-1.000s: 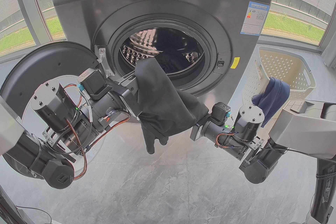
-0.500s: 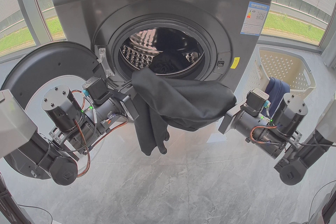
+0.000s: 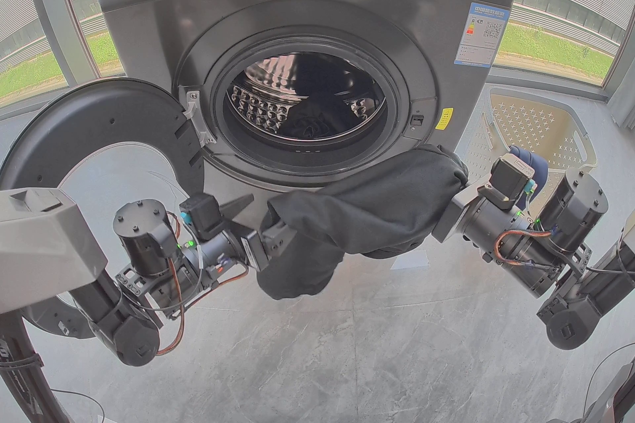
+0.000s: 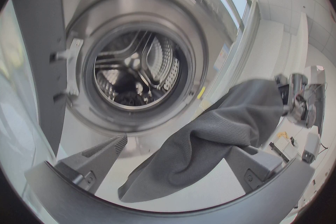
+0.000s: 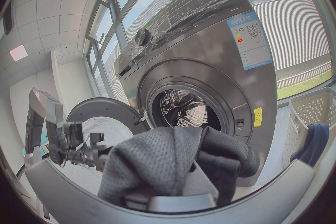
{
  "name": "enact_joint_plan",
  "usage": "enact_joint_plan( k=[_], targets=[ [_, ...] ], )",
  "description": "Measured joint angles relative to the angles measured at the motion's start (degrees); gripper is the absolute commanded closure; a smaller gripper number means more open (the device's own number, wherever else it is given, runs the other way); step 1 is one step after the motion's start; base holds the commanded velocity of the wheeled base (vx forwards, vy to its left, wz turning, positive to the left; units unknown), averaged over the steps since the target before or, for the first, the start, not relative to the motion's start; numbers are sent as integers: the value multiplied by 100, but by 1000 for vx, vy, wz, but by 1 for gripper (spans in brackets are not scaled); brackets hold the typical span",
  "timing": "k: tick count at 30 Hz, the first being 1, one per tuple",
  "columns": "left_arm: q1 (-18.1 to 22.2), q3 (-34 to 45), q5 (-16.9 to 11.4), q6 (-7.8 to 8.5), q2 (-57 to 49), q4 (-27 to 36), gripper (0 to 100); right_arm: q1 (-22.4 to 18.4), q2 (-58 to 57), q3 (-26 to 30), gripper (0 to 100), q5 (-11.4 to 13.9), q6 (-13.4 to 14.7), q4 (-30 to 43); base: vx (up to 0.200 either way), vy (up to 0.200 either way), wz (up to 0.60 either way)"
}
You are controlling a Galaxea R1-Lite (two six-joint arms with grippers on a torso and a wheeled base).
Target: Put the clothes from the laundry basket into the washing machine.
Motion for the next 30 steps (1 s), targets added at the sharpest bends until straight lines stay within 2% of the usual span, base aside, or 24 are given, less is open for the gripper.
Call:
enact_joint_plan(
  k=[2, 6, 13, 20, 23, 30],
  targets=[
    [-16, 166, 2, 0, 143, 0, 0, 26, 20, -73, 100, -88, 7, 5, 0, 0, 0],
    [-121, 414, 16, 12, 313, -6, 0, 85, 138, -265, 100, -419, 7, 41, 0, 0, 0],
    [-341, 714, 93, 61, 418, -11, 0, 141, 317, -492, 100, -602, -17, 295, 0, 0, 0],
    [-883, 1175, 57, 189, 391, -9, 0, 146, 494, -763, 100, -798, -28, 377, 0, 0, 0],
    [-1097, 1150, 41, 234, 377, -9, 0, 130, 560, -890, 100, -1051, -30, 422, 0, 0, 0],
    [-1362, 552, 46, 258, 418, -11, 0, 105, 651, -1122, 100, -1159, -13, 490, 0, 0, 0]
  ],
)
